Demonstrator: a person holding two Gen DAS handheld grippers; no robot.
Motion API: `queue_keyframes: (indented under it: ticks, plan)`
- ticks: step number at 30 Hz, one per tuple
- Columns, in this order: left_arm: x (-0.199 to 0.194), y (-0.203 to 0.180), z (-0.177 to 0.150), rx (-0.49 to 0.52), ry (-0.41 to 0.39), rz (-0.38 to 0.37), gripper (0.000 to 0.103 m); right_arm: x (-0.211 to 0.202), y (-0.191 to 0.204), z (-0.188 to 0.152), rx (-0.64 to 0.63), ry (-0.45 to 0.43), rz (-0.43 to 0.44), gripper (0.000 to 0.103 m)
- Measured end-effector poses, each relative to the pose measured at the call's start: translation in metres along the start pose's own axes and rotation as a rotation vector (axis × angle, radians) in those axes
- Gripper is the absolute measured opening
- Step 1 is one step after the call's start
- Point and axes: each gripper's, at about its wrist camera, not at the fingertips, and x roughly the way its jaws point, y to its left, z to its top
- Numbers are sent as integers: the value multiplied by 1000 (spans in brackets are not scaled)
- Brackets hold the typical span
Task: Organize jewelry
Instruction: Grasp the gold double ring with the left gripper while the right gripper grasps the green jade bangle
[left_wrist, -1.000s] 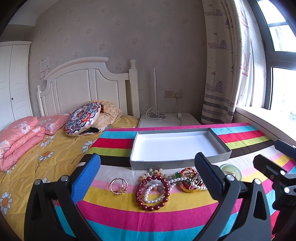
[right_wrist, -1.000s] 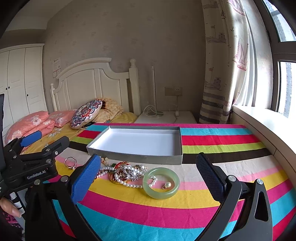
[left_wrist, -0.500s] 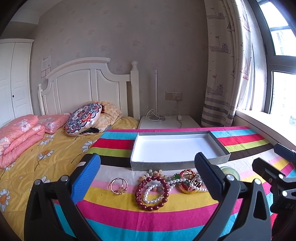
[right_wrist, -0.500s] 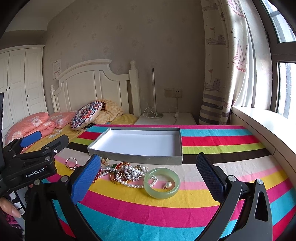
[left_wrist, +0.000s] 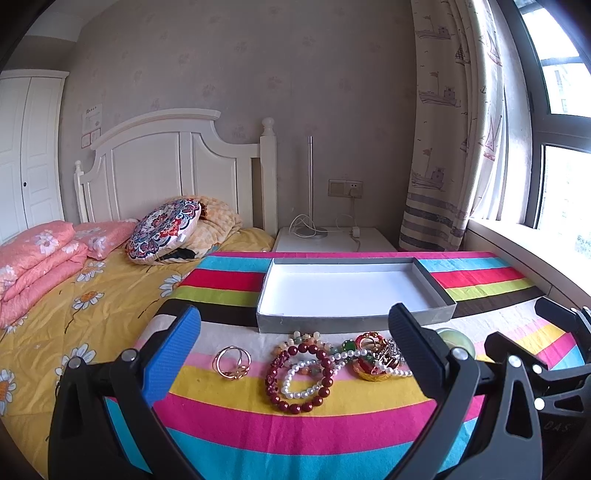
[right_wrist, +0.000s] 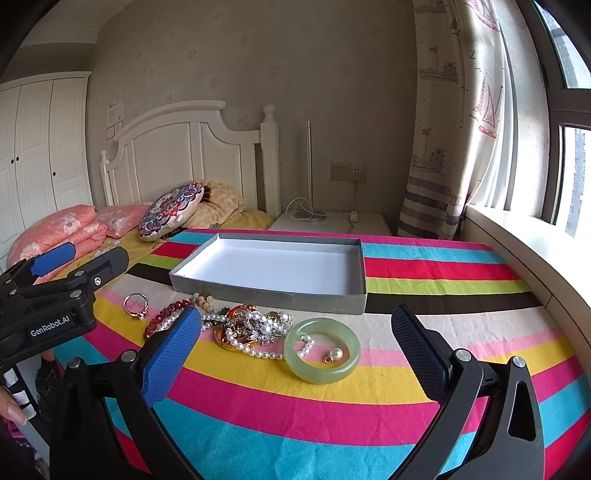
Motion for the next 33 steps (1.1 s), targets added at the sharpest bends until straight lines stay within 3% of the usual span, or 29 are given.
queue_keyframes:
  ticks: [7,16,17,20,25,26,30,33]
  plan:
    - [2,14,-8,-35,46,-21,101,16,-14,-6,-4,88,-3,99]
    - [21,62,-30,-106,202,-5,101,57,-24,-21,-100,271,46,99]
    - [23,66,-32,-106,212,-1,101,62,-21,-21,-135,274,59,96]
    - [34,70,-38,-77,273,1,101,81,-11,-21,-232,314,93,65]
    - [48,70,-48,-30,334,10,101,114,-3,-25,-320,426,97,47]
    - [51,71,-49,-36,349,1,101,117,-3,-26,-325,437,109,39]
    - [69,80,-48,-71,400,1,101,118,0,-27,-363,443,173,30]
    - [85,82,-43,-75,421,10,100,118,-2,-25,-349,440,194,29]
